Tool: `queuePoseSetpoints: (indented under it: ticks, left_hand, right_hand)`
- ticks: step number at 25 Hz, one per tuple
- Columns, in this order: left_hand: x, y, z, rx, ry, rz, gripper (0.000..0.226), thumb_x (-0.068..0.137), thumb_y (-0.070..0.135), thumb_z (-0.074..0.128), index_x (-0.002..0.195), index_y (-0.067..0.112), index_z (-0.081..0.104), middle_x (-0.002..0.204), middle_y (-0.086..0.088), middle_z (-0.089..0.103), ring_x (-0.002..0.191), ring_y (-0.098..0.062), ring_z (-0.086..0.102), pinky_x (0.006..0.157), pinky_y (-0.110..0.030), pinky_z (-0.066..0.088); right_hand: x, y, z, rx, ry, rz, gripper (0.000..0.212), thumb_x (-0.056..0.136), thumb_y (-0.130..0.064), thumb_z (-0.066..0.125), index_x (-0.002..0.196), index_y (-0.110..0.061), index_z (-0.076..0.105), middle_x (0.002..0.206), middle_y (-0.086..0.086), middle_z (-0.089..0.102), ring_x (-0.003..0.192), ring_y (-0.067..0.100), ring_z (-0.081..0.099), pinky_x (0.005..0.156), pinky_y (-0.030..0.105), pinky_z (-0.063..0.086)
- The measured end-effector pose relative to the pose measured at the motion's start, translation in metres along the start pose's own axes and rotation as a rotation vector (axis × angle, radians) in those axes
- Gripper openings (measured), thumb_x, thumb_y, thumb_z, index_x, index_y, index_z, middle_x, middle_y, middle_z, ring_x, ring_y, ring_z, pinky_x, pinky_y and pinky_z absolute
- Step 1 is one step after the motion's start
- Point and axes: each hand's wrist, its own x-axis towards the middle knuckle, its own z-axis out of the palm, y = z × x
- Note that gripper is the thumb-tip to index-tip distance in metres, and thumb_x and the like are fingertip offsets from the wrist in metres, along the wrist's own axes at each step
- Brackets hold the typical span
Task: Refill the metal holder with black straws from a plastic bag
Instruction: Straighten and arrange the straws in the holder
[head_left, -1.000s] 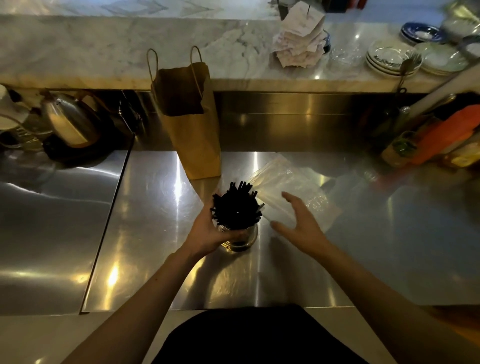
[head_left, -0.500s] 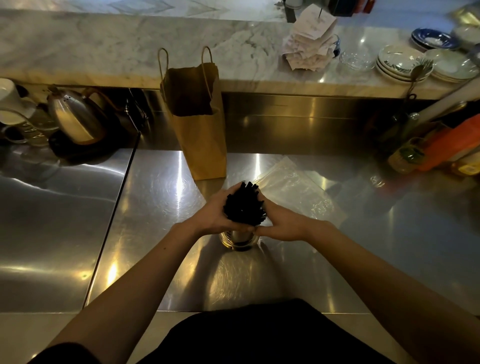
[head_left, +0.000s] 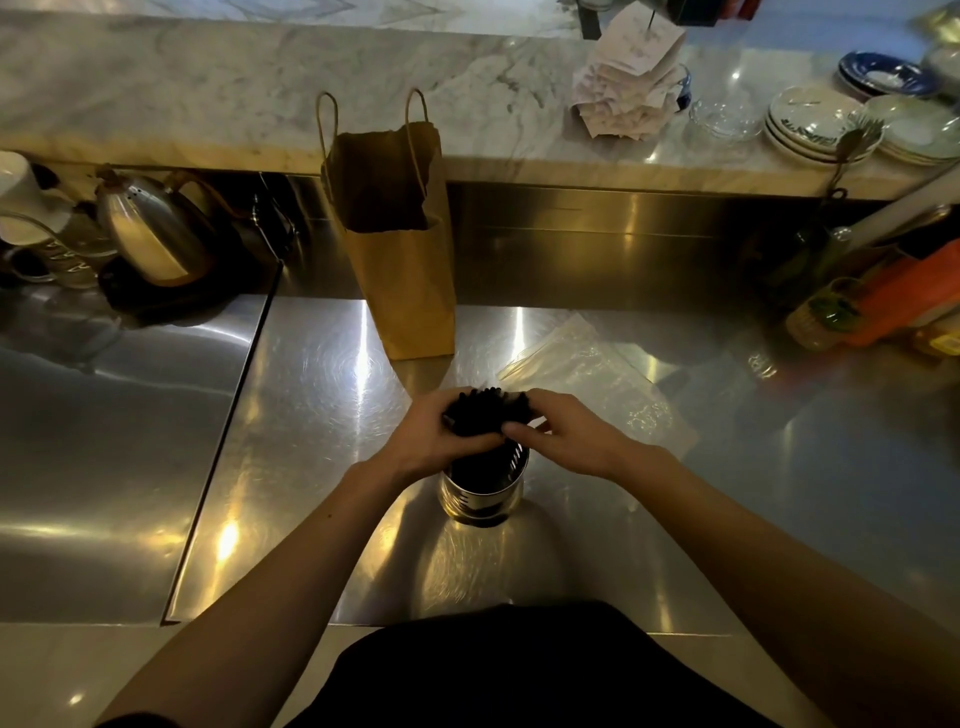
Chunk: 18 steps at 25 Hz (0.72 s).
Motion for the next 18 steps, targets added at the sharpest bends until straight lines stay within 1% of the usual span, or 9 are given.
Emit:
queuePoseSetpoints:
  ticks: [1,3,5,7,9,11,14,16,18]
  left_hand:
    - [-0.003,0.001,0.001,-0.014,-0.016,-0.003,0.039,0.077,0.024,0.081,0.108,0.037,0.060,0.102,0.021,0.065,0.094,0.014,0.061,0.075,-0.004,0.048]
    - [-0.008,-0.001,0.002,-0.040,-0.019,-0.019,0.047,0.075,0.024,0.083,0.113,0.037,0.058,0.107,0.020,0.064,0.100,0.005,0.061,0.079,-0.004,0.047]
    - [-0.012,-0.003,0.004,-0.064,0.012,-0.032,0.058,0.071,0.027,0.085,0.121,0.035,0.055,0.118,0.016,0.061,0.109,-0.003,0.056,0.086,-0.006,0.044]
    - [-0.015,-0.004,0.004,-0.027,0.088,-0.036,0.068,0.070,0.032,0.085,0.130,0.031,0.052,0.129,0.010,0.058,0.117,-0.007,0.050,0.093,-0.014,0.042]
    - [-0.020,-0.002,0.000,0.056,0.198,-0.026,0.071,0.070,0.039,0.084,0.132,0.029,0.052,0.131,0.009,0.056,0.114,-0.008,0.050,0.092,-0.022,0.045]
    - [-0.027,0.002,-0.004,0.081,0.299,0.002,0.069,0.069,0.040,0.084,0.130,0.027,0.055,0.124,0.011,0.056,0.102,-0.009,0.054,0.083,-0.021,0.047]
    - [-0.039,0.007,-0.011,0.072,0.364,0.051,0.059,0.071,0.033,0.084,0.124,0.021,0.062,0.115,0.006,0.063,0.089,-0.012,0.061,0.072,-0.021,0.052]
    - [-0.044,0.007,-0.012,0.074,0.386,0.076,0.044,0.074,0.025,0.082,0.115,0.016,0.069,0.108,0.001,0.070,0.086,-0.013,0.065,0.071,-0.022,0.056]
    - [-0.047,0.006,-0.011,0.049,0.417,0.082,0.035,0.077,0.019,0.080,0.111,0.013,0.073,0.102,-0.002,0.073,0.085,-0.012,0.069,0.076,-0.022,0.058]
  right_hand:
    - [-0.001,0.002,0.001,-0.015,0.050,-0.017,0.032,0.096,-0.027,0.059,0.127,-0.018,0.059,0.116,0.001,0.062,0.103,0.012,0.060,0.086,0.028,0.052]
    - [-0.003,0.004,0.004,-0.056,0.146,-0.065,0.027,0.095,-0.027,0.061,0.121,-0.021,0.065,0.100,-0.005,0.059,0.087,0.007,0.058,0.075,0.016,0.046]
    - [-0.005,0.004,0.007,-0.034,0.220,-0.075,0.025,0.093,-0.024,0.064,0.117,-0.021,0.068,0.094,-0.008,0.058,0.078,0.004,0.058,0.069,0.009,0.042]
    - [-0.007,0.002,0.009,0.049,0.277,-0.064,0.024,0.090,-0.019,0.068,0.114,-0.018,0.069,0.097,-0.005,0.063,0.076,0.005,0.060,0.069,0.010,0.047]
    - [-0.007,-0.001,0.010,0.099,0.328,-0.068,0.025,0.089,-0.017,0.070,0.113,-0.017,0.069,0.100,-0.002,0.066,0.078,0.009,0.064,0.073,0.018,0.053]
    - [-0.006,-0.003,0.011,0.113,0.372,-0.070,0.027,0.088,-0.018,0.070,0.116,-0.018,0.068,0.100,-0.001,0.068,0.081,0.012,0.066,0.076,0.024,0.057]
    - [-0.007,-0.005,0.011,0.115,0.424,-0.070,0.025,0.089,-0.018,0.071,0.114,-0.017,0.069,0.098,-0.003,0.070,0.082,0.010,0.067,0.076,0.020,0.055]
    - [-0.008,-0.006,0.011,0.105,0.441,-0.090,0.021,0.089,-0.016,0.070,0.110,-0.015,0.072,0.096,-0.004,0.070,0.083,0.010,0.068,0.076,0.017,0.054]
    - [-0.009,-0.007,0.012,0.099,0.457,-0.103,0.020,0.089,-0.014,0.070,0.108,-0.014,0.073,0.096,-0.003,0.071,0.084,0.011,0.068,0.077,0.017,0.054]
